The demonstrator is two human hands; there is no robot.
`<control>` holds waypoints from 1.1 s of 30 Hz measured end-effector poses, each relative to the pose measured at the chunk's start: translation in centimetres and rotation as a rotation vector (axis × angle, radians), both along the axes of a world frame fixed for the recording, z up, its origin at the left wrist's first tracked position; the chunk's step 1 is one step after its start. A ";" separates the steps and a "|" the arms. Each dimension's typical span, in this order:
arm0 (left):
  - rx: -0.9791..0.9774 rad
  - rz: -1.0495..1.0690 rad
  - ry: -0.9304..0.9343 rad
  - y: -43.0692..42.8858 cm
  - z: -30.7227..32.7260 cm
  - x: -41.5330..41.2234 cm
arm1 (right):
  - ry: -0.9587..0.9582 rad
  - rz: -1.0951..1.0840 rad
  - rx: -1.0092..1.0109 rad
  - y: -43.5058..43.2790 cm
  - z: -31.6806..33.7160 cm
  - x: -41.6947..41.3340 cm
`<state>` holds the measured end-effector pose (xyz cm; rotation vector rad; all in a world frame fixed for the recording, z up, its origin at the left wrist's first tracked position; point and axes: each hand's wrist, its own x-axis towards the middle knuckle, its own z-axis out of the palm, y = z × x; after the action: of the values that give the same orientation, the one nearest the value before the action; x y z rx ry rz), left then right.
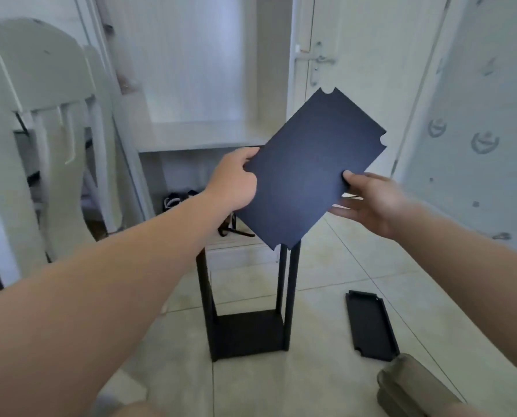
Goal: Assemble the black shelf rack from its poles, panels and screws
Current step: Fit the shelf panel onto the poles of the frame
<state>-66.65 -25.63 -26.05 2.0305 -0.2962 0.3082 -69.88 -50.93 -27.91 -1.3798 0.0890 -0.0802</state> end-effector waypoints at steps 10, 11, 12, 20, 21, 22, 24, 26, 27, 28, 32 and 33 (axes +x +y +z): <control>0.114 0.346 -0.086 9.0 -0.1 -2.8 | -0.066 -0.084 0.022 10.6 1.8 -0.7; 0.094 0.332 -0.108 9.0 -0.5 -3.0 | -0.067 -0.119 0.040 11.0 1.9 -0.4; 0.055 0.282 -0.108 9.0 -1.0 -3.2 | -0.066 -0.153 0.054 11.4 2.1 0.0; -0.238 -0.023 0.476 7.4 -4.7 -3.2 | -0.040 -0.243 0.223 14.1 1.8 4.3; -0.311 -0.006 0.529 7.2 -5.1 -2.9 | -0.034 -0.239 0.245 14.4 1.8 5.0; -0.386 0.013 0.572 6.9 -5.4 -2.6 | -0.031 -0.233 0.269 14.7 1.7 5.6; -0.538 0.047 0.625 6.3 -5.7 -2.1 | -0.023 -0.208 0.317 15.1 1.7 6.5; -0.674 0.086 0.651 5.4 -5.7 -1.7 | -0.013 -0.167 0.369 15.4 1.6 7.1; -0.728 0.110 0.651 4.9 -5.6 -1.5 | -0.007 -0.149 0.399 15.4 1.4 7.2; -0.773 0.137 0.640 4.3 -5.5 -1.2 | -0.002 -0.132 0.428 15.3 1.1 7.4; -0.908 0.244 0.544 1.9 -5.4 -0.1 | -0.008 -0.065 0.486 13.8 -0.8 7.6; -0.929 0.272 0.529 1.3 -5.6 0.1 | -0.009 -0.047 0.494 13.4 -1.5 7.6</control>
<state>-66.56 -24.29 -31.62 1.1529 0.4009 0.0366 -62.24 -37.52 -29.38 -0.8841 0.1243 -0.0967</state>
